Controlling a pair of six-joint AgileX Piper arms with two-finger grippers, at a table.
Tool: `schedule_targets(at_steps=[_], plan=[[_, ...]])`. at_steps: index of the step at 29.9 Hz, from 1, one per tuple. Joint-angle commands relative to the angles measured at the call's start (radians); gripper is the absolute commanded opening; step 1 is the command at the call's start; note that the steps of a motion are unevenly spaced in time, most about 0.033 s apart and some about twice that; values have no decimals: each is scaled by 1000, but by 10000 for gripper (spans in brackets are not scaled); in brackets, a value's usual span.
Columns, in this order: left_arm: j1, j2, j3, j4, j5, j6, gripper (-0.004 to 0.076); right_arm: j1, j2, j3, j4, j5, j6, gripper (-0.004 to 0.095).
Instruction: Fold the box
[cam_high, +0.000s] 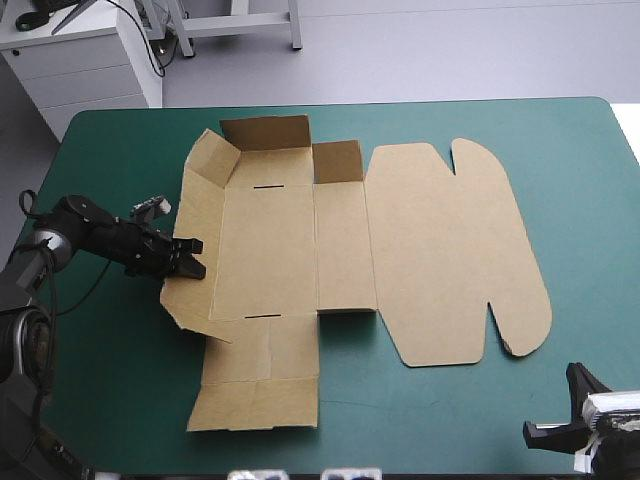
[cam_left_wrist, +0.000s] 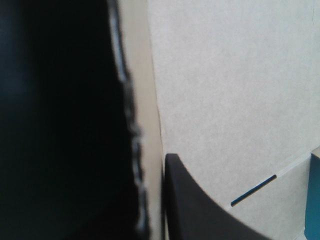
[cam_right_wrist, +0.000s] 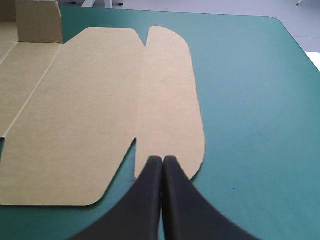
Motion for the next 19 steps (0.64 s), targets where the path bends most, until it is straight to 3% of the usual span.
schedule_targets(at_steps=[1, 4, 12, 19], plan=[[-2, -42, -102, 66, 91, -41, -8, -2, -15, -24, 4, -85, 0, -19], [-2, -42, -185, 83, 190, -34, -8, -2, -15, -24, 4, -85, 0, -19], [-57, -50, -324, 277, 178, -8, -8, -2, -15, -24, 0, -85, -4, -19], [-137, -50, -406, 308, 169, 141, -8, -2, -15, -24, 0, -93, -4, -19]])
